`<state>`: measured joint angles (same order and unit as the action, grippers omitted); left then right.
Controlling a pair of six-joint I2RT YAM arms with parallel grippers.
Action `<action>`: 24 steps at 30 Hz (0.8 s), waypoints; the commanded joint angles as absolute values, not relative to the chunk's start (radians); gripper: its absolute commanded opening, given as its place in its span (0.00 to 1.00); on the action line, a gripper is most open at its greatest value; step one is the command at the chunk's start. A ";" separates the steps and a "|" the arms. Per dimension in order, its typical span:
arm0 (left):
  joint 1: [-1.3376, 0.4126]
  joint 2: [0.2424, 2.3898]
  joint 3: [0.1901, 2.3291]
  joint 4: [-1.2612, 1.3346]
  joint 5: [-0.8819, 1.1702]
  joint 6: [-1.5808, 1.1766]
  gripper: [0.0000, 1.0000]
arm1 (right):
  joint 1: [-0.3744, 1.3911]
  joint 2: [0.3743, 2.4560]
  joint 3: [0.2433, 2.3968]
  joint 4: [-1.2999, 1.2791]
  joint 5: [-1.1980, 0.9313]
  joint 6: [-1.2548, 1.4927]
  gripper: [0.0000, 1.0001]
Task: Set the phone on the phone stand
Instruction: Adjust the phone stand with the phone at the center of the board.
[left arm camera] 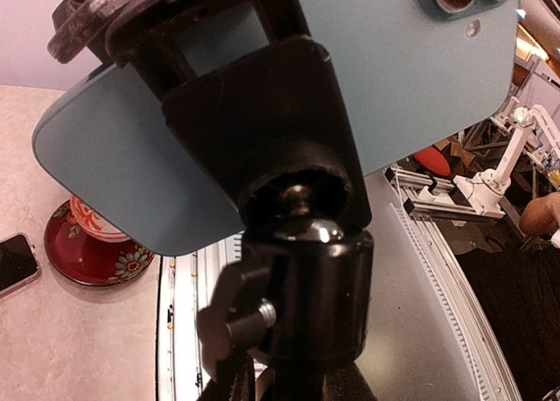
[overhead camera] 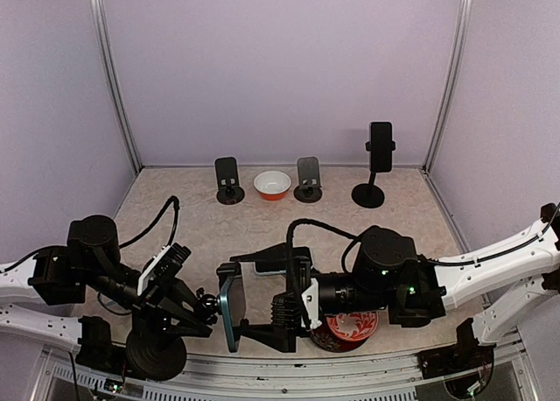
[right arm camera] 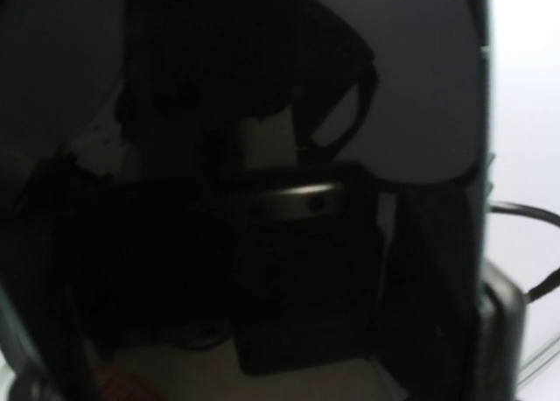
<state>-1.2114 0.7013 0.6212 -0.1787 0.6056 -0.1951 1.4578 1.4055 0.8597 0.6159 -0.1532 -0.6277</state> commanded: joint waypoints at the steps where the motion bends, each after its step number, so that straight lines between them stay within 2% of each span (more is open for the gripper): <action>1: -1.205 0.695 0.633 -0.079 0.607 -0.203 0.00 | 1.466 1.422 0.933 0.658 -0.144 -0.528 1.00; 9: -1.204 0.705 0.633 -0.088 0.592 -0.197 0.00 | 1.466 1.436 0.987 0.608 -0.155 -0.367 0.90; 14: -1.206 0.715 0.642 -0.102 0.582 -0.188 0.00 | 1.466 1.452 1.040 0.560 -0.084 -0.232 0.82; 17: -1.205 0.718 0.644 -0.104 0.577 -0.182 0.00 | 1.466 1.473 1.093 0.488 -0.027 -0.148 0.81; 20: -1.205 0.722 0.646 -0.104 0.575 -0.178 0.00 | 1.466 1.488 1.127 0.435 -0.024 -0.121 0.84; 21: -1.205 0.725 0.647 -0.106 0.575 -0.178 0.00 | 1.466 1.489 1.126 0.430 -0.029 -0.124 0.87; 22: -1.205 0.726 0.648 -0.108 0.576 -0.176 0.00 | 1.466 1.486 1.126 0.425 -0.032 -0.129 0.97; 24: -1.205 0.726 0.652 -0.112 0.578 -0.172 0.00 | 1.466 1.476 1.123 0.407 -0.048 -0.140 1.00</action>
<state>-1.2018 0.7147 0.6224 -0.1642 0.5755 -0.1905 1.4582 1.4757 1.0794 0.3954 -0.0704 -0.1890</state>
